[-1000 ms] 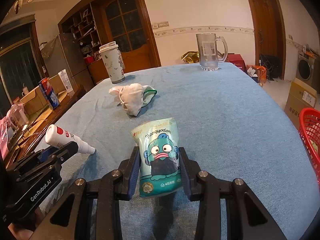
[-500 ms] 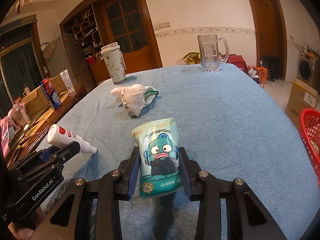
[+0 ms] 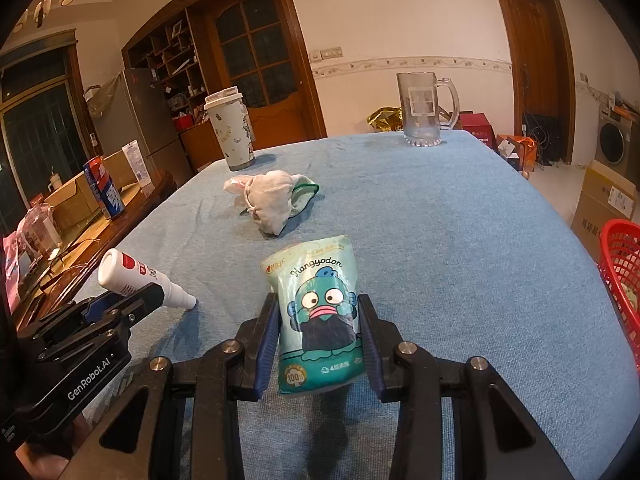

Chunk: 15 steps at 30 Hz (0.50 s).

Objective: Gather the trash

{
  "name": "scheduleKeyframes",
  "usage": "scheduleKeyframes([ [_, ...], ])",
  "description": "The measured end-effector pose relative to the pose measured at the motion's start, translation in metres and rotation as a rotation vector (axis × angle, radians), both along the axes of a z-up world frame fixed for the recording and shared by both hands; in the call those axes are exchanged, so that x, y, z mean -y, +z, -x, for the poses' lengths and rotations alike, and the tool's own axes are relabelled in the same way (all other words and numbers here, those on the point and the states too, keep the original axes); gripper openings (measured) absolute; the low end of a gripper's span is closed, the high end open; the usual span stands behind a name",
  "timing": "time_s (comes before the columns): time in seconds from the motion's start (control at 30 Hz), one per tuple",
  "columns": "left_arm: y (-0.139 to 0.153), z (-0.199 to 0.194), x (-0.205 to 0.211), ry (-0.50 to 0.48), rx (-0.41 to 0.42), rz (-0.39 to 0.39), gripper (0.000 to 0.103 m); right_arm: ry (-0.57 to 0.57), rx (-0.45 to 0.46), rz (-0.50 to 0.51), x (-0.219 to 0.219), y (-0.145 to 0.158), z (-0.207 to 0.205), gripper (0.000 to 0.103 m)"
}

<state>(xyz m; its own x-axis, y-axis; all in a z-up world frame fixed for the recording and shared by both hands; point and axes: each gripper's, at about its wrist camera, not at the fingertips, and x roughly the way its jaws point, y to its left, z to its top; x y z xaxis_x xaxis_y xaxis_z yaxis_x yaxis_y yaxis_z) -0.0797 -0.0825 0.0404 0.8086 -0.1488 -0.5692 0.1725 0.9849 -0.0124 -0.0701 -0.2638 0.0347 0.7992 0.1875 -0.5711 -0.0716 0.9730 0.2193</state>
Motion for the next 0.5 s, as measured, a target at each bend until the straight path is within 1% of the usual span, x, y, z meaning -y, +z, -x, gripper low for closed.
scheduleKeyframes([
  [0.5, 0.0003, -0.0002, 0.0008, -0.003, 0.0, -0.001, 0.029, -0.01, 0.014, -0.002, 0.0007, 0.0008, 0.0012, 0.041],
])
